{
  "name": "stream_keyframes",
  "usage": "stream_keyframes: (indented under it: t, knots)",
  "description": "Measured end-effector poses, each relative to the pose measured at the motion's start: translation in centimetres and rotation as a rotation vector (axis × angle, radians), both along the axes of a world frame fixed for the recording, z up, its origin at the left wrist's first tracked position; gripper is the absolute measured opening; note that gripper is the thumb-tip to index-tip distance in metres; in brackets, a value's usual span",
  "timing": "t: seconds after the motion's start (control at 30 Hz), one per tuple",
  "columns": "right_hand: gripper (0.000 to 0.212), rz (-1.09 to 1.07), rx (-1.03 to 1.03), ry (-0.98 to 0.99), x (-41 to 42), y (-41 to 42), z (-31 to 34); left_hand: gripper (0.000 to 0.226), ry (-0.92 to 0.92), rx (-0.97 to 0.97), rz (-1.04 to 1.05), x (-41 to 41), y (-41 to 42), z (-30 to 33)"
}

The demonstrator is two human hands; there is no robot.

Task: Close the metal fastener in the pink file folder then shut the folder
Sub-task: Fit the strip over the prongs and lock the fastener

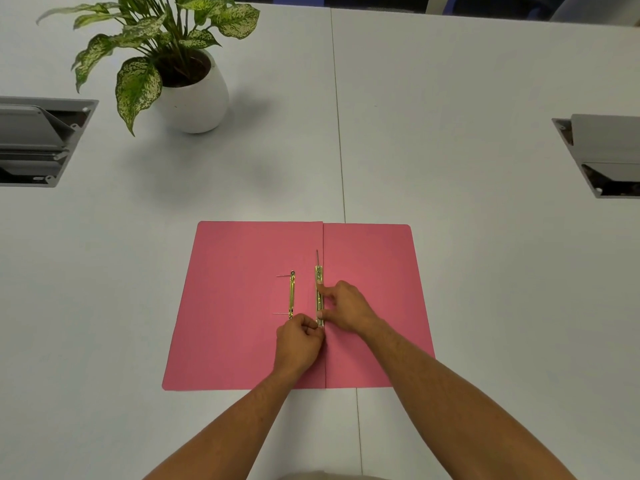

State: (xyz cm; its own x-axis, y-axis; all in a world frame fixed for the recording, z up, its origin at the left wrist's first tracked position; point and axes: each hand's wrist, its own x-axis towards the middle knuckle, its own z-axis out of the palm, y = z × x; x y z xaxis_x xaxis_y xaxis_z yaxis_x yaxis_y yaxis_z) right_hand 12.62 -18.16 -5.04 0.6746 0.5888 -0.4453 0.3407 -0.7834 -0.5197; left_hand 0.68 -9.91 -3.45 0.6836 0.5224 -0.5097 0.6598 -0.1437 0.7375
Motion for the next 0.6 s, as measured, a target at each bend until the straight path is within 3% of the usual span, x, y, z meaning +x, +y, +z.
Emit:
stream_keyframes:
  t: [0.1, 0.27, 0.47, 0.6]
  knots:
    - [0.068, 0.016, -0.013, -0.036, -0.2, 0.0, -0.1, 0.017, 0.0, 0.009, -0.008, 0.0, 0.2, 0.0]
    - [0.067, 0.014, -0.005, -0.075, -0.7, 0.1, -0.2, 0.002, -0.007, 0.076, -0.08, 0.1, 0.3, -0.3]
    - [0.067, 0.027, -0.002, -0.108, -1.0, -0.2, -0.3, 0.011, -0.004, 0.064, -0.1, 0.1, 0.4, -0.4]
    - [0.055, -0.03, 0.107, -0.106, -1.6, -0.9, 0.3, 0.016, -0.041, 0.044, -0.046, -0.3, 1.3, -0.4]
